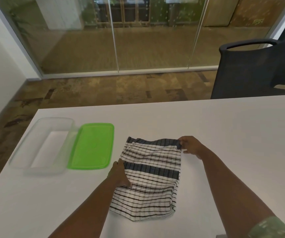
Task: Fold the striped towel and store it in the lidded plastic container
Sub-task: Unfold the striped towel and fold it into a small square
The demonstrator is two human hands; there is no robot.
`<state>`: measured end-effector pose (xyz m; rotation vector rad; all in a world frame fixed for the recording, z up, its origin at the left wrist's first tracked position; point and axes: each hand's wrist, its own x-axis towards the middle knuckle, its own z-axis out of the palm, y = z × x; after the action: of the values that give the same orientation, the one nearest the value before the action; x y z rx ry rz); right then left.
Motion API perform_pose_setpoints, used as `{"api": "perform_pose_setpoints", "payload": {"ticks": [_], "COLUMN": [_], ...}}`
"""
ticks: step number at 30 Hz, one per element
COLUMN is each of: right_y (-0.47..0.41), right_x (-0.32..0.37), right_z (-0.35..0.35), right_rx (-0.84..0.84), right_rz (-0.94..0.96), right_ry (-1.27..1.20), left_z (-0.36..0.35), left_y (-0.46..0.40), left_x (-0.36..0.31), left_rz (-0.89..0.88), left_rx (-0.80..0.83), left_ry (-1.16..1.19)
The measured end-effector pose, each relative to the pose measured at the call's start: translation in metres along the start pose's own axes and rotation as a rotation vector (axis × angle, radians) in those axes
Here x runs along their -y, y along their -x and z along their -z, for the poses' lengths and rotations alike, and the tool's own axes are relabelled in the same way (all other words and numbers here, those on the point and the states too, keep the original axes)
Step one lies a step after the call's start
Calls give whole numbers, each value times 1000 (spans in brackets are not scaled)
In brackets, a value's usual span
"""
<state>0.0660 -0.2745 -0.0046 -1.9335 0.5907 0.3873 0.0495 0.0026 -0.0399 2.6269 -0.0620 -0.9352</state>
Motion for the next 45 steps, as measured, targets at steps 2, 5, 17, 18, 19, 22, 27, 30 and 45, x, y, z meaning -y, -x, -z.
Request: {"api": "perform_pose_setpoints", "payload": {"ticks": [2, 5, 17, 18, 19, 22, 27, 30, 45], "right_y": [-1, -6, -17, -16, -16, -16, -15, -13, 15], "right_x": [4, 8, 13, 13, 14, 24, 30, 27, 20], "right_z": [1, -4, -10, -15, -20, -37, -68, -69, -47], "right_rx": [30, -7, -314, -306, -312, -290, -43, -198, 11], "right_rz": [23, 206, 145, 108, 106, 240, 87, 3, 105], "right_ry": [4, 307, 629, 690, 732, 673, 937, 1056, 728], "left_z": [0, 0, 0, 0, 0, 1, 2, 4, 6], "left_y": [0, 0, -3, -3, -4, -5, -9, -11, -18], "left_x": [0, -1, 2, 2, 2, 1, 4, 7, 12], "left_rz": [-4, -10, -1, 0, 0, 6, 6, 9, 99], "left_rx": [-2, -6, 5, 8, 10, 12, 30, 55, -164], "left_ry": [-1, 7, 21, 25, 25, 12, 49, 81, 484]}}
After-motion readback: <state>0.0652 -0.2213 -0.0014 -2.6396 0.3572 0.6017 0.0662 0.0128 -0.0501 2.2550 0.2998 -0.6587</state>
